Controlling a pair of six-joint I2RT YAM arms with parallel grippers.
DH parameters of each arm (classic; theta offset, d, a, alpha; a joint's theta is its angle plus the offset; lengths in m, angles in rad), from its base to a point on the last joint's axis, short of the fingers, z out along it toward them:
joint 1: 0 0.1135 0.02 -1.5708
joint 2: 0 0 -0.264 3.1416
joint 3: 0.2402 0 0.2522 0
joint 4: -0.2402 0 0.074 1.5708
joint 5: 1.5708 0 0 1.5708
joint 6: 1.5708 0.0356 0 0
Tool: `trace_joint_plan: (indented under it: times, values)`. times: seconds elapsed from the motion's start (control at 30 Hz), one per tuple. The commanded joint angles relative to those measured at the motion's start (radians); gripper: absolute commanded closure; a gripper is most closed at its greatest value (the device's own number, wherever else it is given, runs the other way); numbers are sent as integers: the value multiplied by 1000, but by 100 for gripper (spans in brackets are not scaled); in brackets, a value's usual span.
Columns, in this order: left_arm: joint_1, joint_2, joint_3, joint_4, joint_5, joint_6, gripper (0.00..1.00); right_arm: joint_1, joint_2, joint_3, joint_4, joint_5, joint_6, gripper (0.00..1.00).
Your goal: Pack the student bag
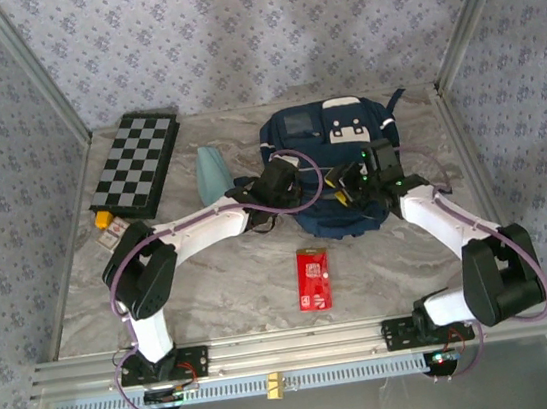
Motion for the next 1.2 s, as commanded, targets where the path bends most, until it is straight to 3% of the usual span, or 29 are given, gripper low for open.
trace_joint_plan:
  times: [0.0,0.1,0.2,0.33,0.83,1.0,1.17]
  values:
    - [-1,-2,10,54,0,0,100,3,29,32,34,73,18,68]
    - [-1,-16,2,40,-21,25,100,-12,24,59,1,63,-7,89]
    - [6,-34,-10,18,-85,61,100,-39,-8,82,-31,35,-33,100]
    - [63,-42,-37,31,-92,94,100,-94,-23,133,-90,-50,-92,100]
    - [292,82,61,79,62,124,100,-264,-73,137,-174,-228,-172,100]
    - [323,127,101,90,128,88,100,-221,-50,143,-163,-223,-184,100]
    - [303,60,56,93,147,94,100,-169,-24,142,-154,-190,-240,100]
